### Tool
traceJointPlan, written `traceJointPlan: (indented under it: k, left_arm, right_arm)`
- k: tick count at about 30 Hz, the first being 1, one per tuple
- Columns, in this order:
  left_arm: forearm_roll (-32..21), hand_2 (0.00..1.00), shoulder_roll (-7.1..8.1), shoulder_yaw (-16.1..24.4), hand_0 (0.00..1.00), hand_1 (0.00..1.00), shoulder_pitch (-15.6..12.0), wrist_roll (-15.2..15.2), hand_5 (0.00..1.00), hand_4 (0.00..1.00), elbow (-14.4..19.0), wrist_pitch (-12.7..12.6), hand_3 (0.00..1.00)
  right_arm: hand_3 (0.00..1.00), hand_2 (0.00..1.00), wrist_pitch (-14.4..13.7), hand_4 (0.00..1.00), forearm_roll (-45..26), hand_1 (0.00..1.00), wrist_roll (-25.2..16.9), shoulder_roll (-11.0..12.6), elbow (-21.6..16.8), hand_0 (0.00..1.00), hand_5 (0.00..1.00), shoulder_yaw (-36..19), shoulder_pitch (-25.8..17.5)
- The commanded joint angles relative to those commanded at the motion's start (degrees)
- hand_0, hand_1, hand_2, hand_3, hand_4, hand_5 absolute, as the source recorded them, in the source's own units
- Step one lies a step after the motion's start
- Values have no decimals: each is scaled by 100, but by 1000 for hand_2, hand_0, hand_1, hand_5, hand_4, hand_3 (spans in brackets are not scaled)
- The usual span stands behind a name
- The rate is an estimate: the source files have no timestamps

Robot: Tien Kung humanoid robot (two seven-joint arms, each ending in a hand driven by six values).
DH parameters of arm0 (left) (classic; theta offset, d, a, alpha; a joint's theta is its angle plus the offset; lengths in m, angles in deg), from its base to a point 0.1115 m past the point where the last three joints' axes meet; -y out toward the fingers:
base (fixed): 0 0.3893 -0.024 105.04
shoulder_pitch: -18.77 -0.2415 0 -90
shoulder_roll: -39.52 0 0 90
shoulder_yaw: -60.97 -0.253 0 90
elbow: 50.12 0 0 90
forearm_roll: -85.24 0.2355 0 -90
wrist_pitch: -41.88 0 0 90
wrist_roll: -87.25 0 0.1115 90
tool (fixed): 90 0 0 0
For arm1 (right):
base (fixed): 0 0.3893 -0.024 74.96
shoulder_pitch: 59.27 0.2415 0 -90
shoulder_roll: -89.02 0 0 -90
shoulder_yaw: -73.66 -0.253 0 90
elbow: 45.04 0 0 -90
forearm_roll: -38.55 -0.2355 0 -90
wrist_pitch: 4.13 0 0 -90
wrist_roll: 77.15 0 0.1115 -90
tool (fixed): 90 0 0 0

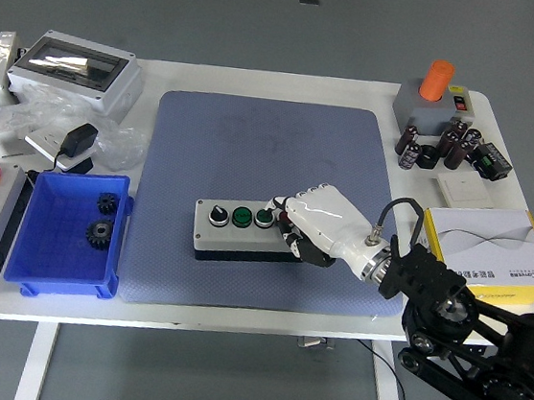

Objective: Pick up the button,place it on the desk,press the button,press the button

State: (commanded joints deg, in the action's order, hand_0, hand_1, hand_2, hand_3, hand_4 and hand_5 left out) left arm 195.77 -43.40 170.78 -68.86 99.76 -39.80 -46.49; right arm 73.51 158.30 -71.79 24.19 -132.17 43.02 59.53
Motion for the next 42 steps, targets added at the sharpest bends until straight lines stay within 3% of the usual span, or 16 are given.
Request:
traceJointPlan:
  k: [5, 10, 11, 12, 16, 17, 22, 23, 32, 42]
  left_arm:
    - [6, 593, -4, 6, 678, 683, -11, 6, 311, 715, 0, 2, 656]
    - [-14, 593, -17, -7, 678, 683, -37, 15, 311, 715, 0, 2, 656]
    - [-20, 592, -20, -10, 678, 683, -42, 16, 311, 715, 0, 1, 656]
    - [-27, 592, -24, -13, 678, 683, -50, 17, 311, 715, 0, 1, 656]
    - [-58, 592, -39, -30, 678, 683, -79, 24, 311, 715, 0, -2, 656]
    - [-67, 592, -43, -36, 678, 683, -88, 28, 310, 715, 0, -2, 655]
    - [-65, 592, -45, -35, 678, 683, -133, 46, 310, 715, 0, 3, 655]
    - [-59, 592, -42, -31, 678, 683, -140, 47, 309, 714, 0, 5, 655]
    - [15, 592, -22, -1, 678, 683, -141, 41, 310, 715, 0, 20, 655]
    - [55, 592, 53, 11, 678, 683, -147, 53, 309, 714, 0, 30, 654]
  right_arm:
    - [661, 148, -566, 239, -745, 125, -631, 17, -103, 123, 2, -521, -279]
    - [661, 148, -1081, 239, -1503, 125, -1180, -257, 8, 123, 2, -1173, -747]
    - [688, 226, -1121, 374, -1655, 192, -1275, -334, 46, 196, 2, -1298, -848]
    - [688, 226, -1129, 374, -1857, 192, -1416, -442, 104, 196, 2, -1464, -986]
    - [688, 226, -945, 374, -2703, 192, -1914, -723, 310, 196, 2, -2081, -1431]
    - [773, 653, -876, 649, -2909, 604, -2044, -766, 356, 449, 202, -2233, -1548]
    - [773, 653, -555, 649, -3989, 604, -2597, -826, 562, 449, 202, -2908, -1994]
    - [838, 780, -499, 740, -4183, 731, -2691, -834, 618, 707, 382, -3031, -2053]
    - [802, 770, -230, 760, -5739, 736, -3104, -1052, 1174, 732, 415, -3309, -2184]
    - [724, 740, -128, 763, -6659, 708, -3316, -1106, 1309, 702, 460, -3376, -2188]
